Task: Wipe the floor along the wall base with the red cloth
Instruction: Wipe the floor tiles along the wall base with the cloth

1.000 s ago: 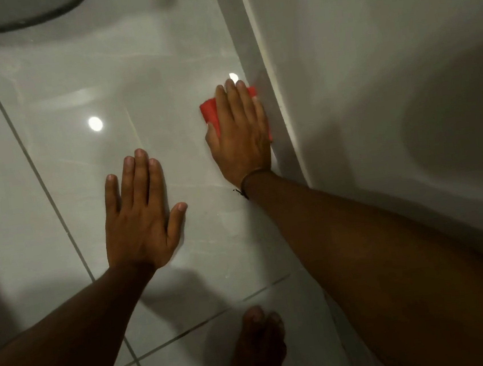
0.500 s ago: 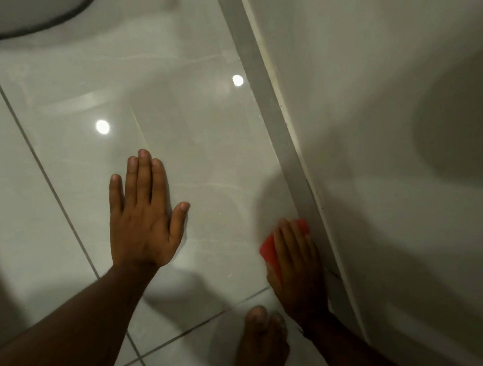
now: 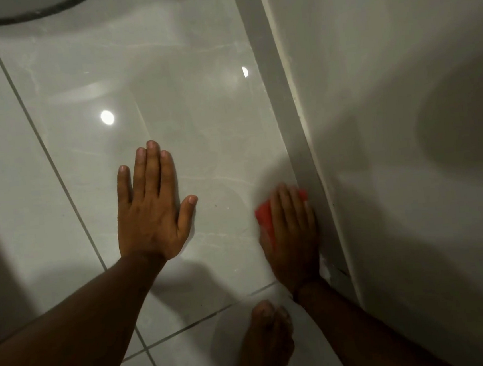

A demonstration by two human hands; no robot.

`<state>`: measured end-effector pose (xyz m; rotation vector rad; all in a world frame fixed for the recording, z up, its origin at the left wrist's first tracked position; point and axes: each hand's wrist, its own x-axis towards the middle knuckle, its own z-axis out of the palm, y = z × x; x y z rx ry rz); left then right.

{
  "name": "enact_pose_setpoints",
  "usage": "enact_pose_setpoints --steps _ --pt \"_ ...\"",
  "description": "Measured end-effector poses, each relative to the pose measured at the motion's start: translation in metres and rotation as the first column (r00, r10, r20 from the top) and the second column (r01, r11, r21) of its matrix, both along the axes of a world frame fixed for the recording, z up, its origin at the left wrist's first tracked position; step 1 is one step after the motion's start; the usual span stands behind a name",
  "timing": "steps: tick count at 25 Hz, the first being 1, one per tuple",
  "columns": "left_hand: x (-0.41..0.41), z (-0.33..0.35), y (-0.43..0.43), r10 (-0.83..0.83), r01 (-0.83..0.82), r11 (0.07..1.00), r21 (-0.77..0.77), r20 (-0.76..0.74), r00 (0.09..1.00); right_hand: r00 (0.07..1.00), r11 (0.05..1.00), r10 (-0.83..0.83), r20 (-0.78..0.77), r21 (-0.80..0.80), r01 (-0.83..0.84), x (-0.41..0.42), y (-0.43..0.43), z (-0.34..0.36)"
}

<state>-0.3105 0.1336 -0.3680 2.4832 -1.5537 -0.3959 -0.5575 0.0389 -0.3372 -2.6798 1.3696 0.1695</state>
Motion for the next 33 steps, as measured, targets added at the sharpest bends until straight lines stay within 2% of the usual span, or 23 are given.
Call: enact_pose_setpoints --steps 3,6,11,14,17,21,25,27,29,33 --pt "0.000 -0.001 0.000 -0.005 0.005 1.000 -0.010 0.015 1.000 0.996 1.000 0.002 0.092 -0.030 0.001 0.085 -0.071 -0.009" --pt "0.000 -0.002 0.001 -0.002 0.003 1.000 -0.025 0.041 0.999 0.994 0.999 0.010 0.110 -0.043 -0.006 0.116 -0.099 -0.015" --pt "0.000 -0.001 0.000 -0.003 0.003 1.000 -0.014 0.035 0.999 0.994 0.995 0.099 0.056 -0.021 -0.098 0.035 -0.047 -0.011" --pt "0.000 -0.001 0.001 0.004 -0.004 1.000 -0.015 0.039 0.999 0.997 0.997 0.066 -0.038 0.053 -0.064 -0.027 0.007 -0.002" --pt "0.000 -0.002 0.001 0.001 0.000 1.000 -0.025 0.042 0.999 0.995 0.995 0.047 -0.094 0.097 -0.037 -0.039 0.022 0.003" --pt "-0.001 -0.001 0.001 0.007 -0.006 1.000 -0.017 0.047 0.999 0.998 0.999 0.016 -0.064 0.041 -0.014 0.026 -0.023 0.001" --pt "-0.001 -0.004 0.000 0.008 -0.007 1.000 -0.012 0.053 0.999 1.000 1.000 0.004 0.022 -0.020 -0.004 0.144 -0.114 -0.007" --pt "-0.002 -0.005 0.000 0.012 -0.011 1.000 -0.008 0.062 0.998 1.000 0.999 -0.006 0.001 -0.031 0.006 0.175 -0.139 -0.007" --pt "-0.001 -0.004 0.001 0.013 -0.013 1.000 0.000 0.065 0.998 1.000 0.998 0.023 -0.005 -0.052 -0.023 0.165 -0.134 -0.010" --pt "-0.002 -0.001 0.000 0.059 -0.058 0.998 -0.014 0.038 0.998 0.998 0.998 0.057 -0.004 0.000 -0.057 0.065 -0.064 -0.005"
